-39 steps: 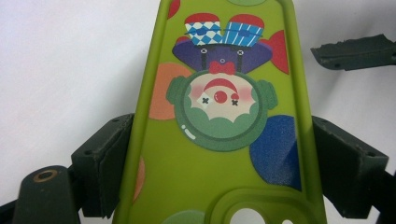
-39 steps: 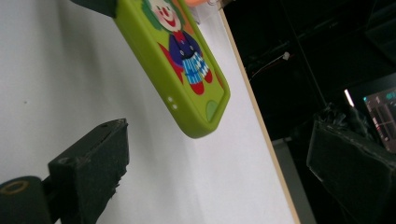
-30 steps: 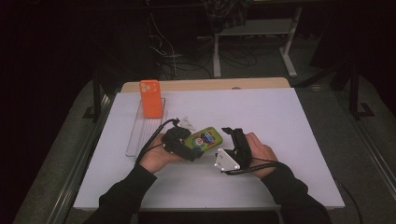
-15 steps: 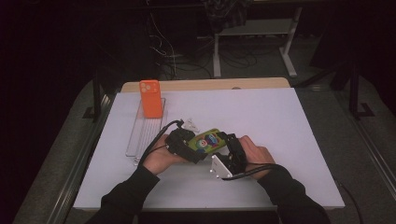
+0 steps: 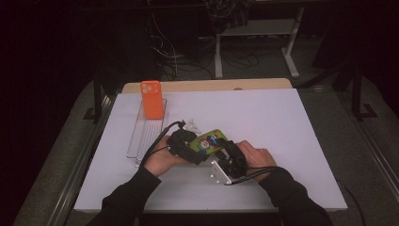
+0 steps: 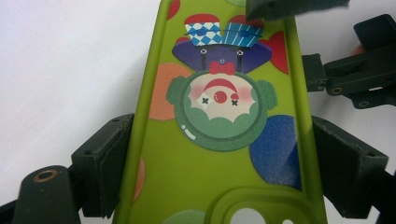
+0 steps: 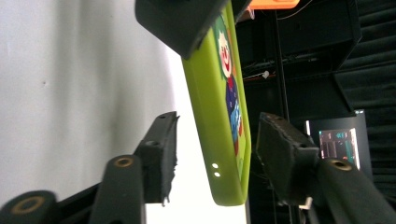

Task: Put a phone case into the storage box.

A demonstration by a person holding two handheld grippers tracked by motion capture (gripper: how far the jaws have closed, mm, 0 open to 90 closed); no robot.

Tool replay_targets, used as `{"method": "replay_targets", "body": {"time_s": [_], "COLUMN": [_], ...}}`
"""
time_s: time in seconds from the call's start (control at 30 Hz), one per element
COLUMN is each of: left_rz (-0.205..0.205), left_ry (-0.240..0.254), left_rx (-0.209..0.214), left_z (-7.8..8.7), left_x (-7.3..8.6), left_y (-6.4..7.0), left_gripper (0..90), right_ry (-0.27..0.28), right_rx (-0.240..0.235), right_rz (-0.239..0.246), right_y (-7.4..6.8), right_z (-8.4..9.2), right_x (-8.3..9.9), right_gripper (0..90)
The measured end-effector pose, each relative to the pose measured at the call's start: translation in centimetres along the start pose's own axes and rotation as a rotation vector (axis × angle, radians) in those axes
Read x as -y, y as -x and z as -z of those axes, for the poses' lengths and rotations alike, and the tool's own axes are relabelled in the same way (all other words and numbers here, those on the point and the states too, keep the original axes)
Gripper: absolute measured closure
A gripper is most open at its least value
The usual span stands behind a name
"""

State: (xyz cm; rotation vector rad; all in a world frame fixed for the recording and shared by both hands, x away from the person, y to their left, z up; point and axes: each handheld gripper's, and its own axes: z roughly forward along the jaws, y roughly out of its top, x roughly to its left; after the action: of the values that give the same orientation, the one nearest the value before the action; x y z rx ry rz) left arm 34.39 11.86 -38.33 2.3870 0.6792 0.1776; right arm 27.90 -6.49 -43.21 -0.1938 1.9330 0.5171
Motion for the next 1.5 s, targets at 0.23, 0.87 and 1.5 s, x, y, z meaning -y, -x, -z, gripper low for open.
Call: {"method": "replay_targets", "body": {"time_s": [0.23, 0.87, 1.5], "left_rz": [-0.002, 0.012, 0.012], "left_ry": [0.000, 0.005, 0.088], "left_rx": [0.002, 0.014, 0.041], "left_z": [0.0, 0.1, 1.6], "left_x": [0.0, 0.0, 0.1], "left_y": [0.0, -0.1, -0.4], "left_gripper": [14.6, 14.4, 0.0], "right_ry": [-0.006, -0.008, -0.044], "right_rx": [0.005, 0.042, 0.034], "right_rz": [0.035, 0.122, 0.109], "right_y": [-0.3, -0.9, -0.6], "right_z": [0.1, 0.0, 0.1], "right_x": [-0.1, -0.4, -0.1], "right_gripper": [57.2, 75.2, 75.7]}}
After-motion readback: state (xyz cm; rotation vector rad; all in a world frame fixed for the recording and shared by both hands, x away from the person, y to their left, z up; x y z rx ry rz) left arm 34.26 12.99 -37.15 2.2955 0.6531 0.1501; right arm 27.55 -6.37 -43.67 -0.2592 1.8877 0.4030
